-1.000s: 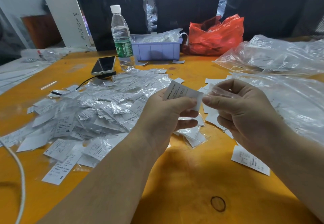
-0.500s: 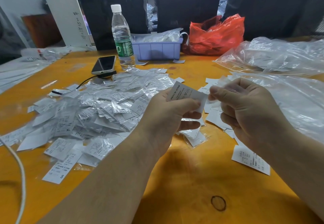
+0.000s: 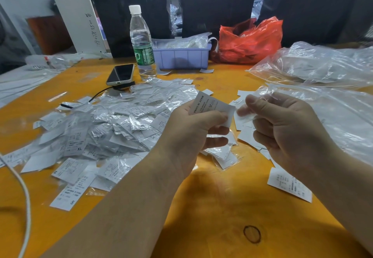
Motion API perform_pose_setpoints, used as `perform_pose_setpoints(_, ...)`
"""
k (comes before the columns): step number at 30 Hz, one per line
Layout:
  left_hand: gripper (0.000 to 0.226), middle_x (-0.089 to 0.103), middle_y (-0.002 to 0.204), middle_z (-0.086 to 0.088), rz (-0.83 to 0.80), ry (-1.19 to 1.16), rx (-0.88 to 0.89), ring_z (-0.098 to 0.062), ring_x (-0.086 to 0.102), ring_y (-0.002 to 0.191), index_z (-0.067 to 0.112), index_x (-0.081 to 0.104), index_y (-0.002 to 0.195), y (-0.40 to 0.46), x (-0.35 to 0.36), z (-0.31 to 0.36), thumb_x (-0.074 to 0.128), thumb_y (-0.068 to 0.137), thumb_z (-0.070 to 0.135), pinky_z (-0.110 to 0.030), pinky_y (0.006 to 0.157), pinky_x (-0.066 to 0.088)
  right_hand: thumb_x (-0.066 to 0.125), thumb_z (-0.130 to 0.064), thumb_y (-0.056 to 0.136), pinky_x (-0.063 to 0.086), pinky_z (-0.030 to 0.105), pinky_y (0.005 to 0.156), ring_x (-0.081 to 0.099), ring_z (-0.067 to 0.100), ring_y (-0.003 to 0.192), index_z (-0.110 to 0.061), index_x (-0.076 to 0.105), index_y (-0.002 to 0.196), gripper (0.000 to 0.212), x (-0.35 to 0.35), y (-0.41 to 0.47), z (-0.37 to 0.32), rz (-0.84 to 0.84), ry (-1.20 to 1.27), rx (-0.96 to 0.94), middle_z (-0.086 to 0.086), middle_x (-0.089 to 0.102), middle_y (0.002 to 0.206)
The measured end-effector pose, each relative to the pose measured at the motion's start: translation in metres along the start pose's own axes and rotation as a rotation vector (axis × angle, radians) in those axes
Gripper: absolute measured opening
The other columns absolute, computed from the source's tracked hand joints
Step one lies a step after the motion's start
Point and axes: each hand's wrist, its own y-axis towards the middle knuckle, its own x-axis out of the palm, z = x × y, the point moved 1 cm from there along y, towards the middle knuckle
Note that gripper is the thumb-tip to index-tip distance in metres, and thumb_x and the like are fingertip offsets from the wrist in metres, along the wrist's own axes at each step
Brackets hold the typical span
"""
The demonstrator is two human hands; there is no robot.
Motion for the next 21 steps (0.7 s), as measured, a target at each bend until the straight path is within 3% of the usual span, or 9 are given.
perform_pose_setpoints(13, 0.013, 0.063, 0.074, -0.006, -0.048, 0.004, -0.014, -0.013, 0.065, 0.058, 0.007, 0.064, 0.093, -0.0020, 0.0014, 0.0028, 0.066, 0.084, -0.002, -0.025, 0.048, 0.052, 0.067, -0.030, 0.078, 0.024, 0.019, 0.035, 0.013, 0.014, 0.043, -0.004, 0.070, 0.078, 0.027, 0.0017, 0.0008, 0.0009, 0.003, 0.018, 0.013, 0.003, 0.020, 0.048)
perform_pose_setpoints(21, 0.012, 0.065, 0.062, 0.003, -0.061, 0.002, -0.008, -0.013, 0.064, 0.057, 0.010, 0.065, 0.088, -0.0020, 0.0016, 0.0037, 0.067, 0.084, -0.002, -0.025, 0.048, 0.052, 0.066, -0.031, 0.081, 0.023, 0.018, 0.035, 0.012, 0.013, 0.041, -0.001, 0.069, 0.076, 0.030, 0.0023, 0.0007, -0.0002, 0.015, 0.024, 0.006, 0.001, 0.020, 0.045)
